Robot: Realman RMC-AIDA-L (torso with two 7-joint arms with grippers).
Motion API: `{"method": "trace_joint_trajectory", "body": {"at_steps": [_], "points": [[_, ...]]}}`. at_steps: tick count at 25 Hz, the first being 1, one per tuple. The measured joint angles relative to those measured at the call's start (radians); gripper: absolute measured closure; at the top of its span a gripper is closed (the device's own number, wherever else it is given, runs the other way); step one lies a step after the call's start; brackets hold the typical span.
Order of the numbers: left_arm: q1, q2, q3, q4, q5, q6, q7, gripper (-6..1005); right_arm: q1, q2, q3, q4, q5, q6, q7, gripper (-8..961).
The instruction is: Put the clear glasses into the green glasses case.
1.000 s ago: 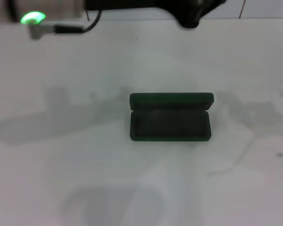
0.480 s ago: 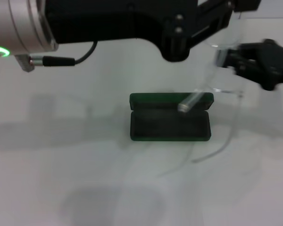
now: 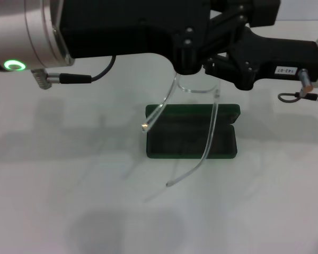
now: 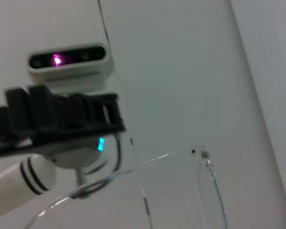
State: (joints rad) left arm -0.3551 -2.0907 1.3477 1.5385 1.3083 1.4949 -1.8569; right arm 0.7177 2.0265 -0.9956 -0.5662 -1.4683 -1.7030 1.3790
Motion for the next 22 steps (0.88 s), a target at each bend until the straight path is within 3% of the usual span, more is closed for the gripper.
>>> {"method": "trace_joint_trajectory", "body": {"at_steps": [14, 22], "points": [[-0.010, 0.001, -0.013, -0.120, -0.010, 0.005, 0.123, 963, -0.011, 0.000, -0.039, -0.004, 0.066, -0.024, -0.006, 838], [-0.010, 0.002, -0.025, -0.221, -0.101, 0.039, 0.222, 962, -0.018, -0.001, -0.040, 0.004, 0.073, -0.025, -0.013, 838]]}}
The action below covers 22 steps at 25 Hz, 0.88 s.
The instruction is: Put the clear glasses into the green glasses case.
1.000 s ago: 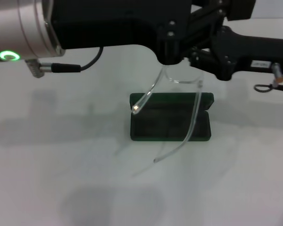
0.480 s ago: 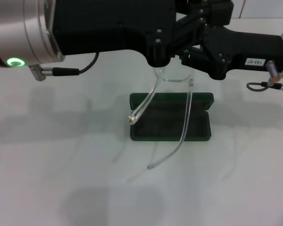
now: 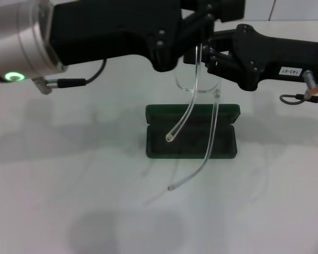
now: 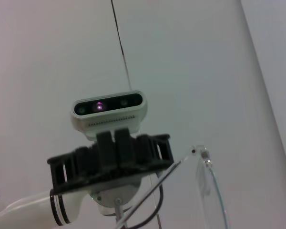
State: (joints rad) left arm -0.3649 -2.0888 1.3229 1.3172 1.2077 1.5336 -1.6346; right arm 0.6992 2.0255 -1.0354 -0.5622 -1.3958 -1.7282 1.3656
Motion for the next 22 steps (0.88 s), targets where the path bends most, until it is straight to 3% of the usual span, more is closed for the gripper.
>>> {"method": "trace_joint_trajectory", "body": {"at_steps": [7, 22], "points": [[0.014, -0.001, -0.040, -0.005, -0.015, 0.027, 0.000, 962, -0.009, -0.001, 0.005, 0.000, 0.007, -0.002, -0.011, 838], [0.001, -0.004, -0.034, -0.107, -0.015, 0.017, 0.086, 961, 0.000, 0.001, 0.000, 0.002, 0.012, 0.001, -0.013, 838]]}}
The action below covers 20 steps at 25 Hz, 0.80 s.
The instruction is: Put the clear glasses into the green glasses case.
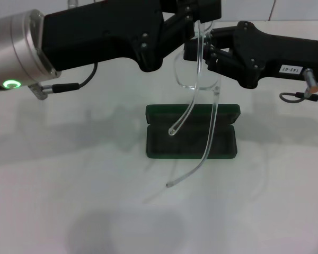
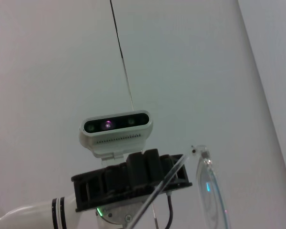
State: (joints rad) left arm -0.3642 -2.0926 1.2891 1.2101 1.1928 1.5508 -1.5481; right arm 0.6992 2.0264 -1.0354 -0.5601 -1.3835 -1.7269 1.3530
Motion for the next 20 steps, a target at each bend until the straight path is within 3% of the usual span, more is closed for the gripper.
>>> {"method": "trace_joint_trajectory", "body": {"at_steps": [20], "points": [[-0.002, -0.003, 0.003, -0.079, -0.003, -0.022, 0.085, 961, 0.002, 0.000, 0.000, 0.002, 0.002, 0.002, 0.000, 838]]}}
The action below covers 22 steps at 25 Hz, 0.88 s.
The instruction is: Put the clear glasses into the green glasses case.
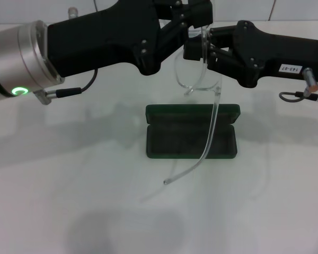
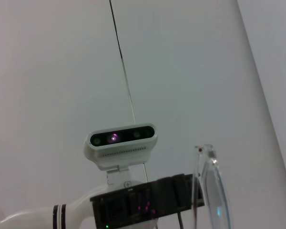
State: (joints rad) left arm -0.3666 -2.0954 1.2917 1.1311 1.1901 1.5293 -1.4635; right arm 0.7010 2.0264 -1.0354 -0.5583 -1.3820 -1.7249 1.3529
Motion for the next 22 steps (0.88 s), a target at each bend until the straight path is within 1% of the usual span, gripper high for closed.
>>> {"method": "trace_joint_trajectory", "body": {"at_steps": [5, 10, 22], "points": [[-0.001, 0.000, 0.000, -0.008, -0.004, -0.003, 0.005, 960, -0.002, 0.000, 0.000, 0.000, 0.000, 0.003, 0.000, 838], [0.006, 0.001, 0.015, 0.001, -0.037, 0.002, 0.004, 960, -0.006, 0.000, 0.000, 0.000, -0.001, 0.022, 0.000, 838], [0.000, 0.001, 0.029, -0.009, -0.029, -0.022, 0.019, 960, 0.002, 0.001, -0.015, 0.002, -0.003, 0.036, -0.002, 838]]}}
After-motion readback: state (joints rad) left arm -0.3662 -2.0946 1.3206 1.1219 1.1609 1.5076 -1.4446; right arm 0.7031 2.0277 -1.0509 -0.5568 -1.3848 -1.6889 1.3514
